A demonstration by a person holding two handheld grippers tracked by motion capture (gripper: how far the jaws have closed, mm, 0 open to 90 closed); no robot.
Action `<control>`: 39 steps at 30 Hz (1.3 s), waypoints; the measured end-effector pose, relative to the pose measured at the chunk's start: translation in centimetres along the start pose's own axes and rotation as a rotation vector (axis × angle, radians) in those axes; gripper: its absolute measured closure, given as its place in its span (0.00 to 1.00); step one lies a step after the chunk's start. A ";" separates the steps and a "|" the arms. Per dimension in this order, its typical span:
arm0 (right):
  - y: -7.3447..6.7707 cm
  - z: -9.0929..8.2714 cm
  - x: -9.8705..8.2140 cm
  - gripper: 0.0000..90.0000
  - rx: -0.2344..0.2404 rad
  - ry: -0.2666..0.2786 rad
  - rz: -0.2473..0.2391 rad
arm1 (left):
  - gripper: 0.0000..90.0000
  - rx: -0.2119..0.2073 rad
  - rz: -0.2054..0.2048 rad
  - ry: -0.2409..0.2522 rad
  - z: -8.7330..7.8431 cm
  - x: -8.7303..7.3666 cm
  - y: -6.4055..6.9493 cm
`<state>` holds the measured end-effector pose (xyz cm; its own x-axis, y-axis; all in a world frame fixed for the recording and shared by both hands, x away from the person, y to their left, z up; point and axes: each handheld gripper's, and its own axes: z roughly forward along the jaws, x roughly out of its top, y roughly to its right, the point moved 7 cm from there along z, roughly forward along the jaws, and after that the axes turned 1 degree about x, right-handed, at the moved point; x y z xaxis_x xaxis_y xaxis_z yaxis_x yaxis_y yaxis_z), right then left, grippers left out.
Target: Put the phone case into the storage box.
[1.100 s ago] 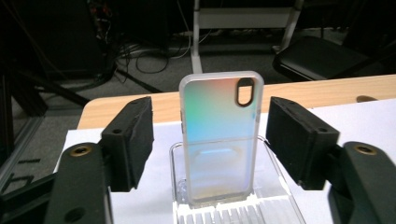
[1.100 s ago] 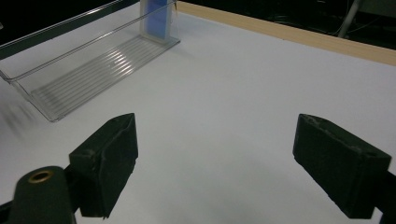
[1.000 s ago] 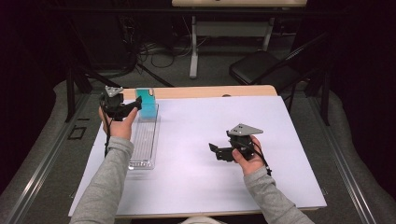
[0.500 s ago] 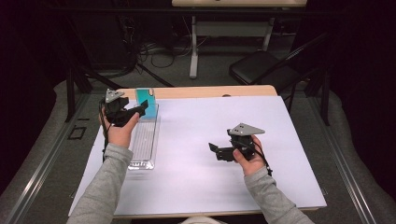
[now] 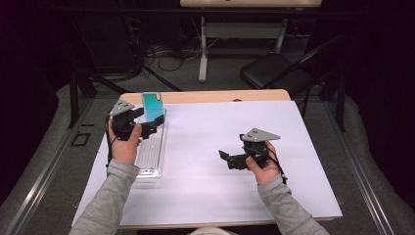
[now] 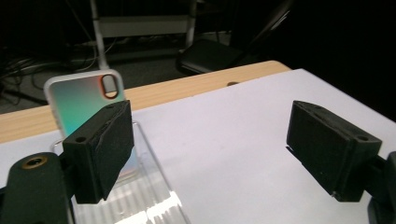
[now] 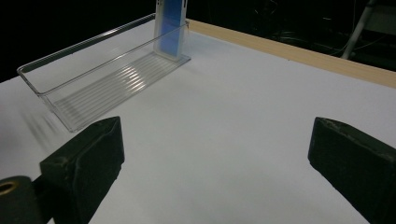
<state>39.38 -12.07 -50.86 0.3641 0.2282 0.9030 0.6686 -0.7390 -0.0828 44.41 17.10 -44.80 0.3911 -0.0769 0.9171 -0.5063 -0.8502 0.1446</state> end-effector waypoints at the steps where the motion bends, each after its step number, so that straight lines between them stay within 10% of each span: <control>1: 0.0 0.0 0.0 0.03 0.000 0.001 -0.001 | 0.16 -0.014 0.001 0.001 -0.2 -0.1 0.2; 19: -0.7 -1.0 0.5 0.00 0.013 0.004 -0.031 | 0.00 -0.126 0.114 -0.024 -2.9 -1.5 2.2; 39: -2.0 -2.7 0.5 0.00 0.040 0.028 -0.056 | 0.00 -0.195 0.131 -0.012 -4.8 -3.2 3.6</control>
<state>36.46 -12.20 -49.06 0.3076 0.2500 0.9181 0.7126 -0.6999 -0.0482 37.66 16.80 -45.43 0.3208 -0.1873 0.9285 -0.6918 -0.7158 0.0946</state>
